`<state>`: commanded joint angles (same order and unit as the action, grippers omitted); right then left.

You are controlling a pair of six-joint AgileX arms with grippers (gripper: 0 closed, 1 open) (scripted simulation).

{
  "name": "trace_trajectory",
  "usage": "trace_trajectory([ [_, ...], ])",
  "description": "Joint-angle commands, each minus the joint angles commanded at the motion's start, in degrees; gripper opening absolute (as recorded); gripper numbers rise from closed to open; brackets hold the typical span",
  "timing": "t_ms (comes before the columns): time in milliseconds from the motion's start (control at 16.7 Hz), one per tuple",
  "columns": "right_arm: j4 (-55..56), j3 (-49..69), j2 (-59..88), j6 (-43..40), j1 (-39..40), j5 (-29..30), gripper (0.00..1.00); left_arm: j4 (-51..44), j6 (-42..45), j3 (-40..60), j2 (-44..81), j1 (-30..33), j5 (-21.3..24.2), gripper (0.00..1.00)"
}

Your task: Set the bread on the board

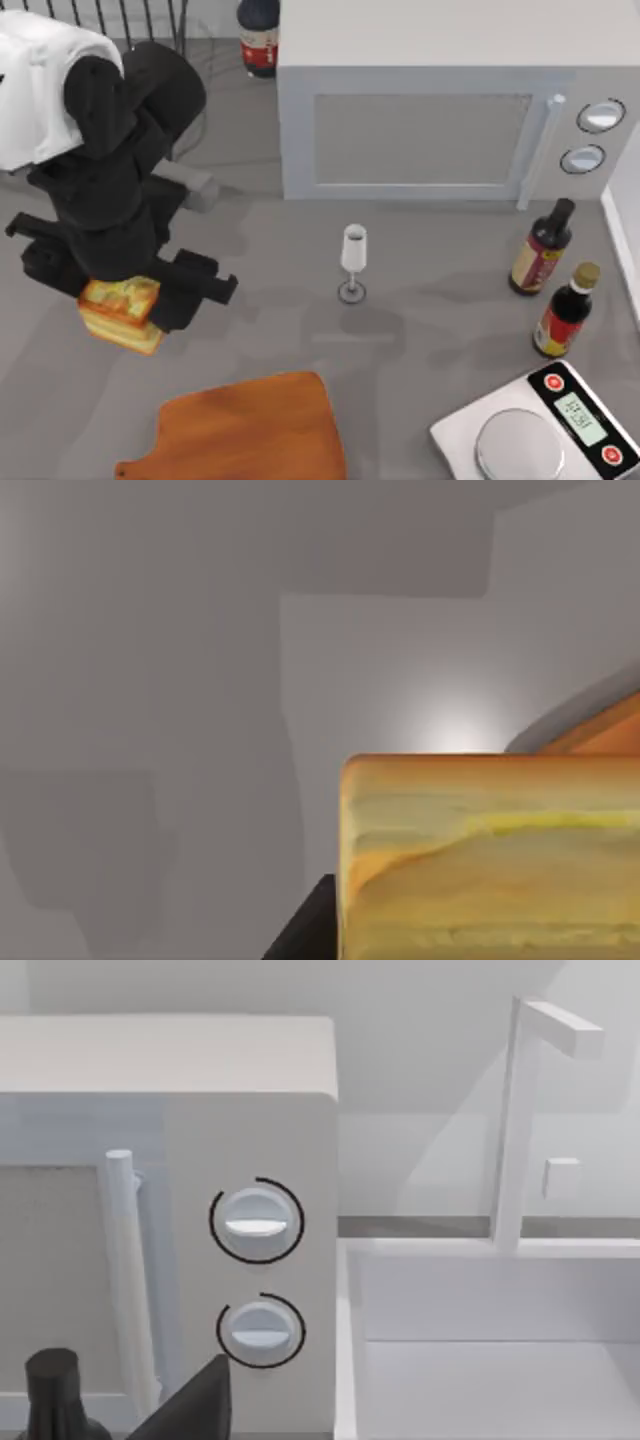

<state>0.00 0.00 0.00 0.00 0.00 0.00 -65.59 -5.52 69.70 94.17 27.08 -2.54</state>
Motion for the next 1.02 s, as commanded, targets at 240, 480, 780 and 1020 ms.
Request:
trace_trajectory([
  [240, 0.0, 0.0, 0.0, 0.0, 0.0, 0.0, 1.0, 0.05, -35.64, -2.73, -0.78, 9.59, -0.37, 0.0],
  [480, 0.0, 0.0, 0.0, 0.0, 0.0, 0.0, 1.0, 0.44, -67.0, -5.87, -0.78, 16.14, 0.34, 0.0],
  [780, 0.0, 0.0, 0.0, 0.0, 0.0, 0.0, 1.0, 3.03, -99.73, -9.08, -1.61, 19.44, 1.44, 0.0],
  [1020, 0.0, 0.0, 0.0, 0.0, 0.0, 0.0, 1.0, 6.12, -118.51, -10.65, -2.91, 18.78, 1.92, 0.0],
])
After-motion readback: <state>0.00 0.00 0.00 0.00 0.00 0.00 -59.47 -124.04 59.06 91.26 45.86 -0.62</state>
